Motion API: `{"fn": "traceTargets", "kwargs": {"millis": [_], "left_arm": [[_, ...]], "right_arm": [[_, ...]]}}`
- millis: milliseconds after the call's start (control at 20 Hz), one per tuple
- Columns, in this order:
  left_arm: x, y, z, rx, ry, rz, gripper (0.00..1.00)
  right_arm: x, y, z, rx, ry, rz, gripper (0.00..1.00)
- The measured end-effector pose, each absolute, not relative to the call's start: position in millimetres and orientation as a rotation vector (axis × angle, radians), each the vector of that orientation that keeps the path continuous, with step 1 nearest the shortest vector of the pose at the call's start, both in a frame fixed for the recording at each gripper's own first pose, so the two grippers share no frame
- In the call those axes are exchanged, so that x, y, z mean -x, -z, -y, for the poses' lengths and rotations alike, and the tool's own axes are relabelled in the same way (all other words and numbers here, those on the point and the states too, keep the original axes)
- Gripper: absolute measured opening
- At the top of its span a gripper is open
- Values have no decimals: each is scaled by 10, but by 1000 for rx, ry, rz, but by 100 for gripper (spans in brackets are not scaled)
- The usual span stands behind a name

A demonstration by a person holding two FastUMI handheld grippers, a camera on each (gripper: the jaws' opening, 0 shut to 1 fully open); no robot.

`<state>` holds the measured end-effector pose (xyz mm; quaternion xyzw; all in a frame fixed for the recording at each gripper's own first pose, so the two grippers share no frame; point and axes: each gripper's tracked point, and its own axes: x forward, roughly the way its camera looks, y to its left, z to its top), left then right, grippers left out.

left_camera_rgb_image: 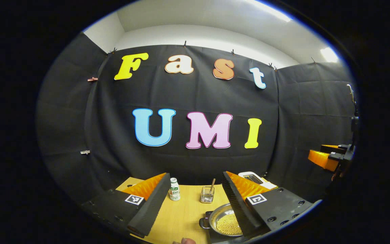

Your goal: First push the handle of the pot to place it horizontally, then grasp the pot with both hands and set it on the induction cooktop.

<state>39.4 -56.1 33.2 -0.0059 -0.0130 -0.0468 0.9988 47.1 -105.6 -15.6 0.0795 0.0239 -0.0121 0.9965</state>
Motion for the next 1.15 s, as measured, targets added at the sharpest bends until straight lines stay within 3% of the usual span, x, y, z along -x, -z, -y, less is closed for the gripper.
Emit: {"fn": "traceTargets", "kwargs": {"millis": [1150], "left_arm": [[-366,-267,659,-9,134,-5,95]], "right_arm": [[-468,211,1106,-153,57,-40,97]]}}
